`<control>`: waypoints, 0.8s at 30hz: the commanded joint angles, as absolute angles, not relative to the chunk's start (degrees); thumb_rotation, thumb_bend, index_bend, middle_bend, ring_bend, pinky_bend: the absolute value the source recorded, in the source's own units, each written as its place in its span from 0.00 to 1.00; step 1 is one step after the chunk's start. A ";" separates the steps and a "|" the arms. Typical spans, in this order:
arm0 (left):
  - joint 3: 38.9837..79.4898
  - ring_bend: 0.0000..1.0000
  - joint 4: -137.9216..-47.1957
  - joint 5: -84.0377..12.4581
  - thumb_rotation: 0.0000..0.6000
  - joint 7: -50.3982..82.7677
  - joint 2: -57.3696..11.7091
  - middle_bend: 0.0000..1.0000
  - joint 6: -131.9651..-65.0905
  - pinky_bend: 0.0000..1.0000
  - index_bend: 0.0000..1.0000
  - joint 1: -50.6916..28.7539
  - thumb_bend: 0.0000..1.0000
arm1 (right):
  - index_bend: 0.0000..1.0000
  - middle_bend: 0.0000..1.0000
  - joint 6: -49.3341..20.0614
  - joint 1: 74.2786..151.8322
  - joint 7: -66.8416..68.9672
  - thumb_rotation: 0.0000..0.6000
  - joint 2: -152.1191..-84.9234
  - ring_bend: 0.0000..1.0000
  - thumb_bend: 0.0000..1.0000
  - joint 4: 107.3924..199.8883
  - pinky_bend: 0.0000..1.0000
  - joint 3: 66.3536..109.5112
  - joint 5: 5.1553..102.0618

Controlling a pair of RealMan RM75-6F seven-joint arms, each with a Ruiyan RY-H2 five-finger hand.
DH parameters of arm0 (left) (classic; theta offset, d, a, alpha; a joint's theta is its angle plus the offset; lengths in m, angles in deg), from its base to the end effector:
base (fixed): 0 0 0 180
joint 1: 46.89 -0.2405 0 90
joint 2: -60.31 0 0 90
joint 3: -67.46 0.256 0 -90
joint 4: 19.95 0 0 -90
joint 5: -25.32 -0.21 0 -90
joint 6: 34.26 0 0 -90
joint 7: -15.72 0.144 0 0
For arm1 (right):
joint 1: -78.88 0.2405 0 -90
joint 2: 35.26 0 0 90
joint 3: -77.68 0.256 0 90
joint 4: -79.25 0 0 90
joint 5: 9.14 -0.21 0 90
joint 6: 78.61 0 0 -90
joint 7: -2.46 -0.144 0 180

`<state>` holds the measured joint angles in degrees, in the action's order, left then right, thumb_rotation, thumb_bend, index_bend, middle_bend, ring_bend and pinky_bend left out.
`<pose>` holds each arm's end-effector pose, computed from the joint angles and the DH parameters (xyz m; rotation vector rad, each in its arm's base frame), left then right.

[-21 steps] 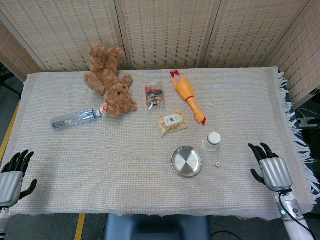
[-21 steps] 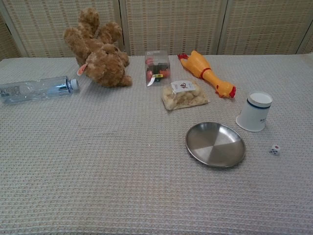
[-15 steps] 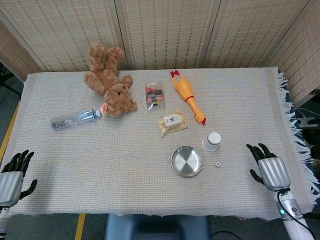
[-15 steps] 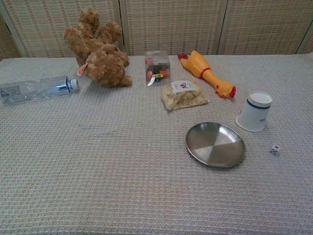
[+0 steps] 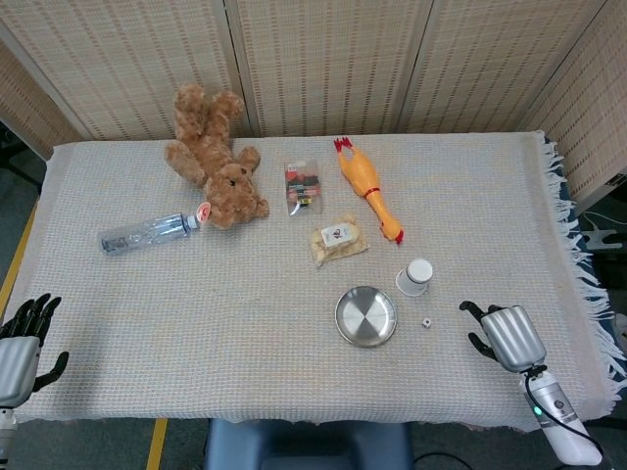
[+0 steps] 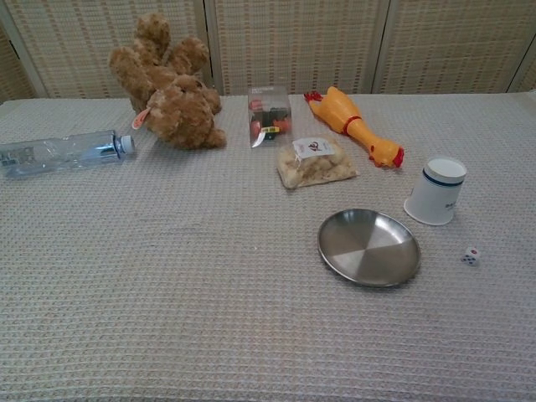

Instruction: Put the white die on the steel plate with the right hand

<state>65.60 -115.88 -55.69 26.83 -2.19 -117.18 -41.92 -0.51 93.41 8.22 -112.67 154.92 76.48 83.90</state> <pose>-0.3153 0.1765 0.1593 -1.4044 -0.8600 -0.7106 -0.3070 -0.2198 0.0764 1.7380 -0.7227 0.8368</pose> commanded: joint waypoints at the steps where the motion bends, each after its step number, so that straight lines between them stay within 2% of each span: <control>1: 65.65 0.02 -115.92 -55.51 1.00 27.43 -2.32 0.02 -116.81 0.21 0.00 -41.88 0.35 | 0.37 0.87 -4.02 95.99 6.63 1.00 -113.97 0.75 0.18 153.08 1.00 76.01 85.19; 6: 65.73 0.02 -115.99 -55.43 1.00 28.02 -2.47 0.02 -116.43 0.21 0.00 -41.71 0.35 | 0.34 0.88 -6.02 97.49 6.22 1.00 -114.76 0.75 0.18 152.00 1.00 76.37 85.10; 8: 65.76 0.02 -115.97 -55.41 1.00 28.07 -2.49 0.02 -116.37 0.21 0.00 -41.71 0.35 | 0.29 0.88 -6.86 98.03 5.92 1.00 -115.02 0.75 0.18 151.71 1.00 76.44 84.99; 11: 65.51 0.02 -116.06 -54.80 1.00 27.26 -2.31 0.02 -116.30 0.21 0.00 -41.81 0.35 | 0.26 0.88 -11.18 100.22 3.50 1.00 -115.40 0.75 0.18 151.89 1.00 76.17 84.49; 15: 65.46 0.02 -116.07 -54.56 1.00 27.29 -2.24 0.02 -116.20 0.21 0.00 -41.82 0.35 | 0.25 0.88 -13.75 101.70 3.11 1.00 -115.83 0.75 0.18 151.57 1.00 76.33 83.81; 24: 65.45 0.02 -116.15 -54.63 1.00 27.21 -2.19 0.02 -116.19 0.21 0.00 -41.80 0.35 | 0.31 0.89 -18.83 104.69 0.30 1.00 -116.59 0.76 0.20 150.21 1.00 76.69 82.00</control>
<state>65.45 -116.15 -54.62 27.20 -2.19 -116.19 -41.80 -18.57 104.45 0.53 -116.37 150.52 76.59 82.24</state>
